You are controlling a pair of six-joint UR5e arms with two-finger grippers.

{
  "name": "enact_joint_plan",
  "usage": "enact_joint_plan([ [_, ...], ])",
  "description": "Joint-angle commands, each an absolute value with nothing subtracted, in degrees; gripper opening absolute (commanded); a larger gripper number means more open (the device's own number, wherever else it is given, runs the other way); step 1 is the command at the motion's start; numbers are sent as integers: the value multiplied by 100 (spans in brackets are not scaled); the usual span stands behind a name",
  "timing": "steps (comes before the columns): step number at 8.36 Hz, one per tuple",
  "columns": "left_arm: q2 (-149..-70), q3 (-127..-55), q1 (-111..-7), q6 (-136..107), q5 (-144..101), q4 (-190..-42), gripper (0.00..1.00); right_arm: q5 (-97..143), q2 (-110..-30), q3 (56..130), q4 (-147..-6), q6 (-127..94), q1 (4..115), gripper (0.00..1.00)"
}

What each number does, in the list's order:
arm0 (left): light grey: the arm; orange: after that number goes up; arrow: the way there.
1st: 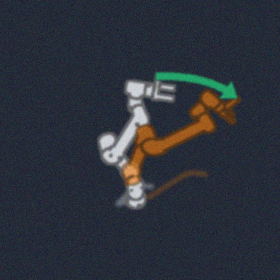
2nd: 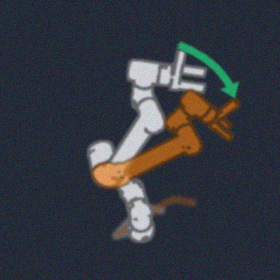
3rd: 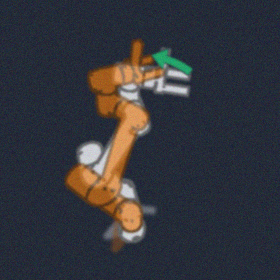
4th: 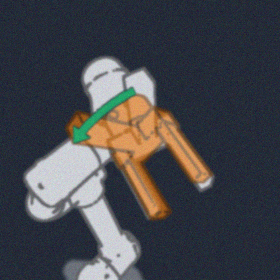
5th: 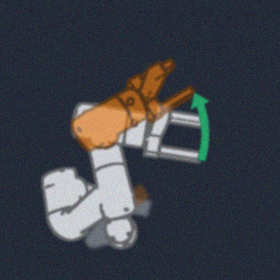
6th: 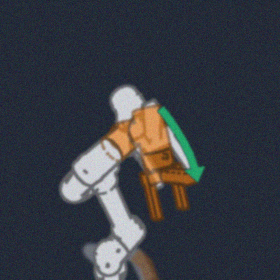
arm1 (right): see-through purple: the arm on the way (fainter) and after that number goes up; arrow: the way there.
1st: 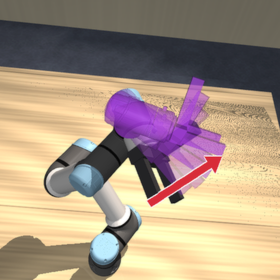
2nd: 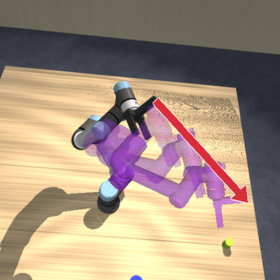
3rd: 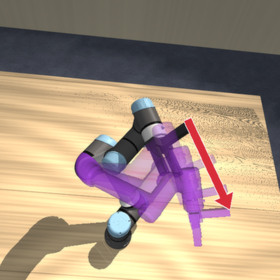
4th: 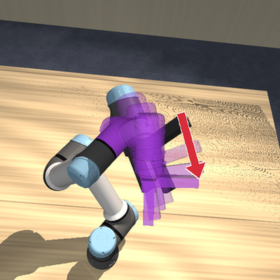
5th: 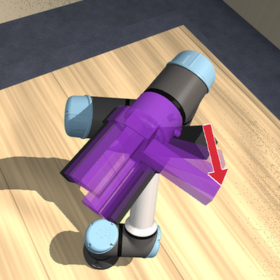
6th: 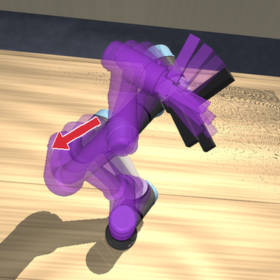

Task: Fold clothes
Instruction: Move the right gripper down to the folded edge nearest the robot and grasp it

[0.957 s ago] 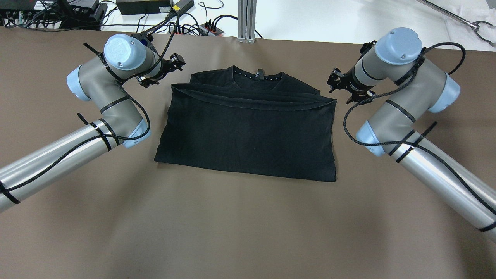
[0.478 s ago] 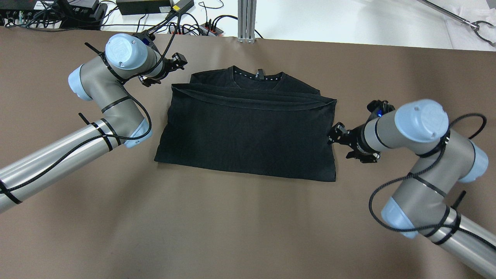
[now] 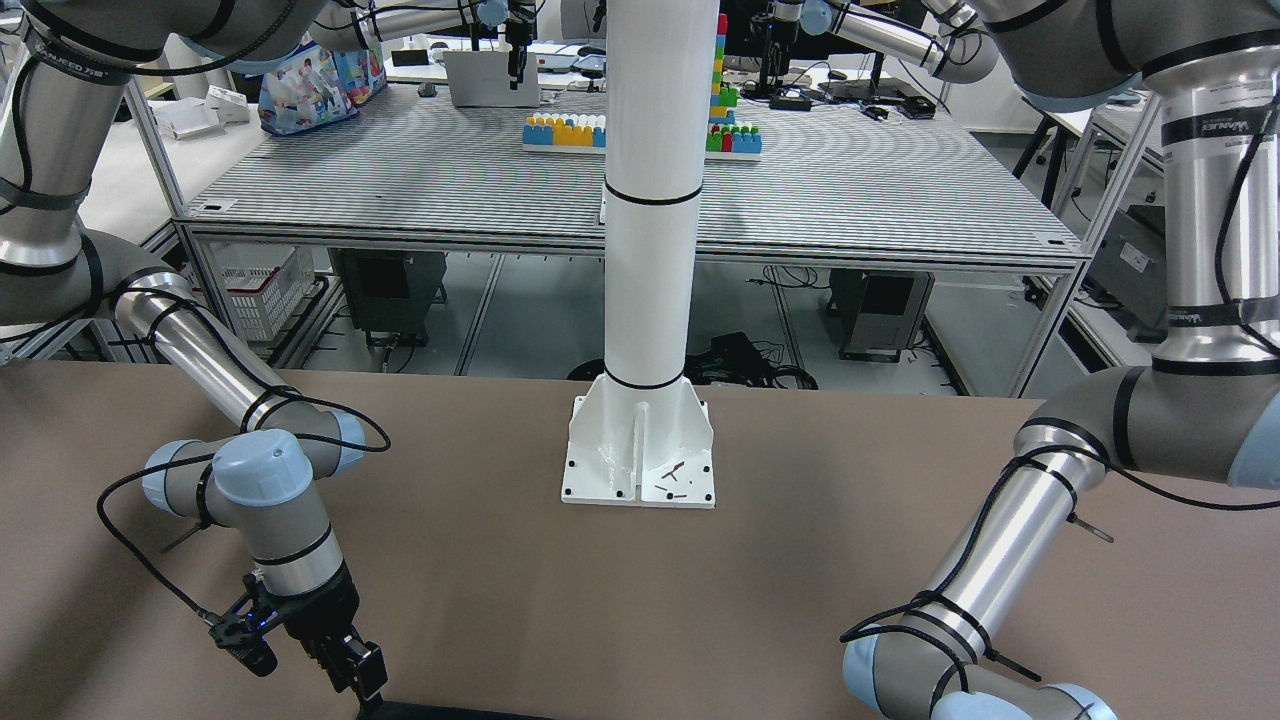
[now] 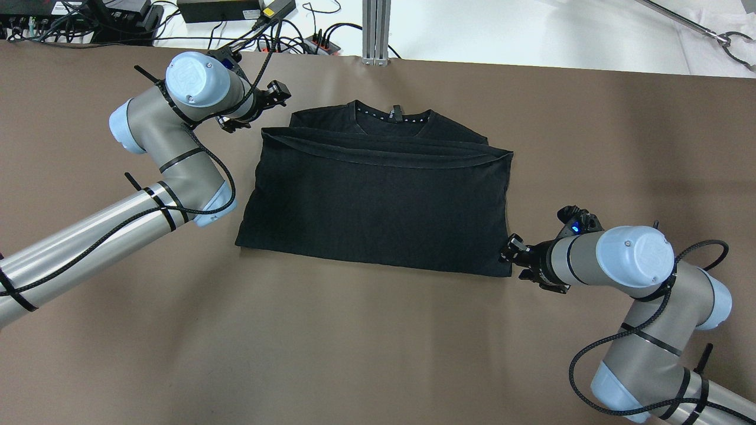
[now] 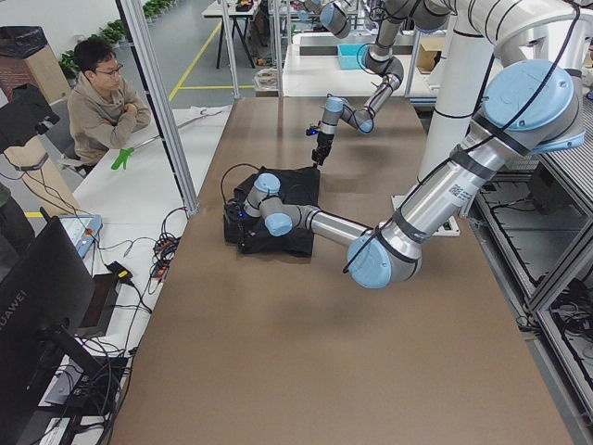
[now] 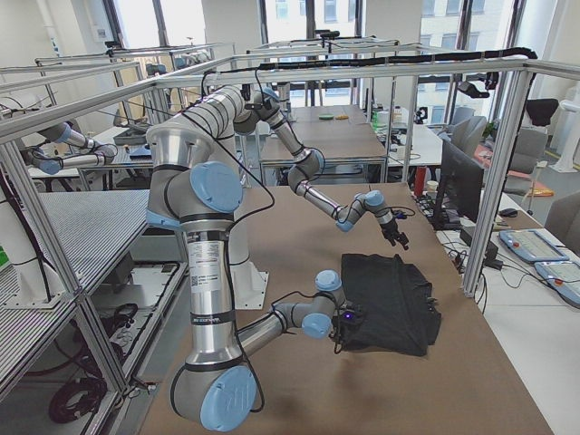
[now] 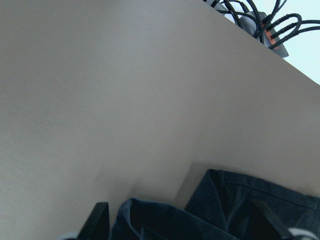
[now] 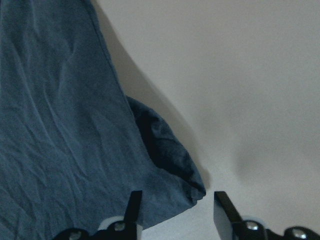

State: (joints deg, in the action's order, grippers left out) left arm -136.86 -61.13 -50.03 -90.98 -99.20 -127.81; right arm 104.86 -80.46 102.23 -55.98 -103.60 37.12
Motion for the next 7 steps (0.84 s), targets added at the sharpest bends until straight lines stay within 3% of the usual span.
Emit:
enact_joint_plan([
  [1,-13720,-6143,-4983,-9158,-9888,-12762,100,10354,-8077,9644,-4863,-10520,3621,56],
  [3,-13711,-6223,-4983,-9272,-9879,-12753,100,10345,-8077,9563,-4641,-10555,3621,54],
  [4,-13720,-6240,-4983,-9272,-9879,-12753,100,10345,-8095,9580,-4641,-10556,3621,46],
  [5,-13702,-6258,-4983,-9272,-9870,-12753,100,10345,-8086,9606,-4641,-10643,3621,16],
  [6,-13702,-6258,-4983,-9272,-9879,-12753,100,10362,-8086,9572,-4641,-10704,3621,0],
  [7,-13702,-6267,-4983,-9281,-9870,-12744,100,10432,-8095,9676,-4649,-10705,3638,0],
])
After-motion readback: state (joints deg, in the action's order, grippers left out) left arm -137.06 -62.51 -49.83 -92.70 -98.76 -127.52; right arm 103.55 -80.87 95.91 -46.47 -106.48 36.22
